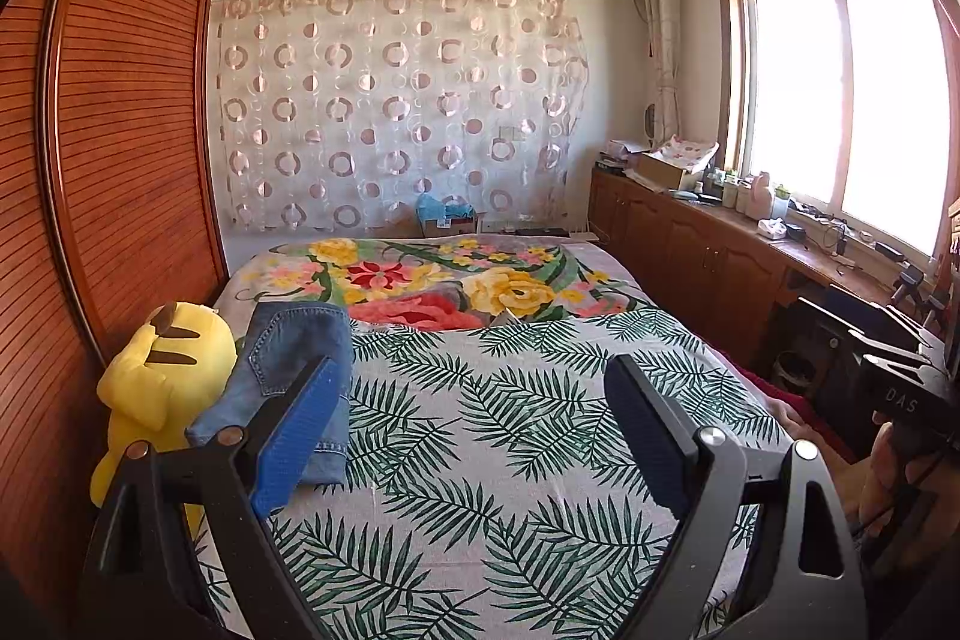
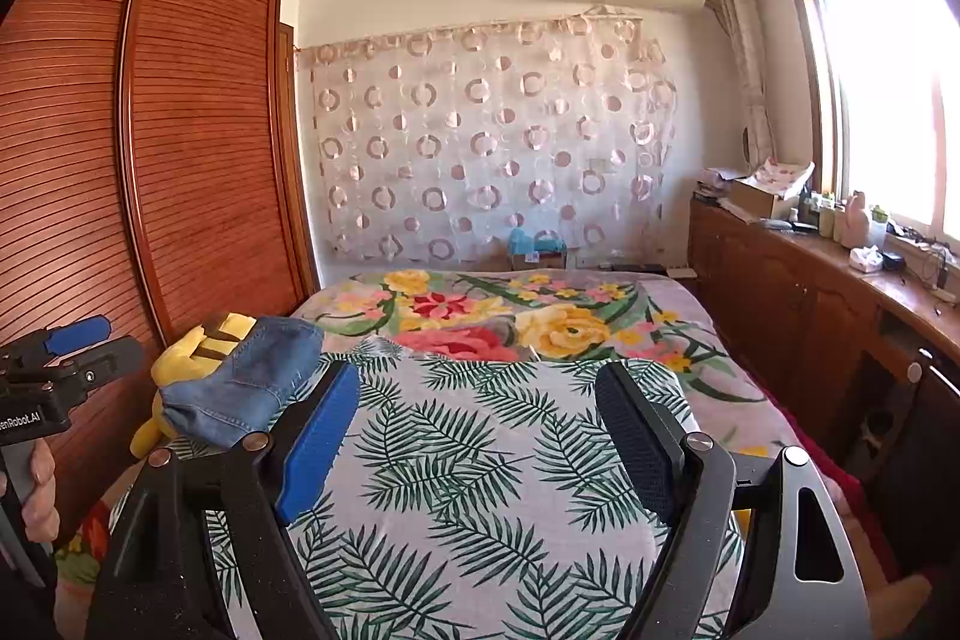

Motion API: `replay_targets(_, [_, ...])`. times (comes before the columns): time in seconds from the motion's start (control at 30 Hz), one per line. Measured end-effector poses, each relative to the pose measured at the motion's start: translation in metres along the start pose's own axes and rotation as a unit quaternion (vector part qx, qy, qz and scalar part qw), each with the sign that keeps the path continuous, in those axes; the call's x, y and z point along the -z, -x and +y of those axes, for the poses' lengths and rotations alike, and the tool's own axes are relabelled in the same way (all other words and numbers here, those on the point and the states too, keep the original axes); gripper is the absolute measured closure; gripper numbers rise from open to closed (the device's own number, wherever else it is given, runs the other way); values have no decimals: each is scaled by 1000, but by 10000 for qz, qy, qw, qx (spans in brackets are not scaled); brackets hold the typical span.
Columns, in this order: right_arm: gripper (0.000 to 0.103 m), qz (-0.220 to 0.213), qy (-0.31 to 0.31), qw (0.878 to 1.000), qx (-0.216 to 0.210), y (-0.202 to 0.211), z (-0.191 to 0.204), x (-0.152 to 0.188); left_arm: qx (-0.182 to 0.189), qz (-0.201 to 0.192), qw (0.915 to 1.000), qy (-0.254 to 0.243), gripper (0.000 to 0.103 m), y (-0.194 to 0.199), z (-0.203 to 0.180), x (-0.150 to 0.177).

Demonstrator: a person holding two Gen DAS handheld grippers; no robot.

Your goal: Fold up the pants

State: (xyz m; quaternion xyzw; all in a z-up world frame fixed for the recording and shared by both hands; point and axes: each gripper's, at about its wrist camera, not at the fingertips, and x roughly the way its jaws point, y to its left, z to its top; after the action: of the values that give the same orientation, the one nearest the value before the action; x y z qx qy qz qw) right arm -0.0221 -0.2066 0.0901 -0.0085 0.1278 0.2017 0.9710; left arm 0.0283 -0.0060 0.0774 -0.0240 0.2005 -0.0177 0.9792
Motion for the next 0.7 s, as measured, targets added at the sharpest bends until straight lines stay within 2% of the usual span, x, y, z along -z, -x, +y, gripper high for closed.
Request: replay_targets(0.7, [21, -2, -15, 10000, -8, -1, 1, 0, -1, 2, 10000, -1, 13, 0, -1, 1])
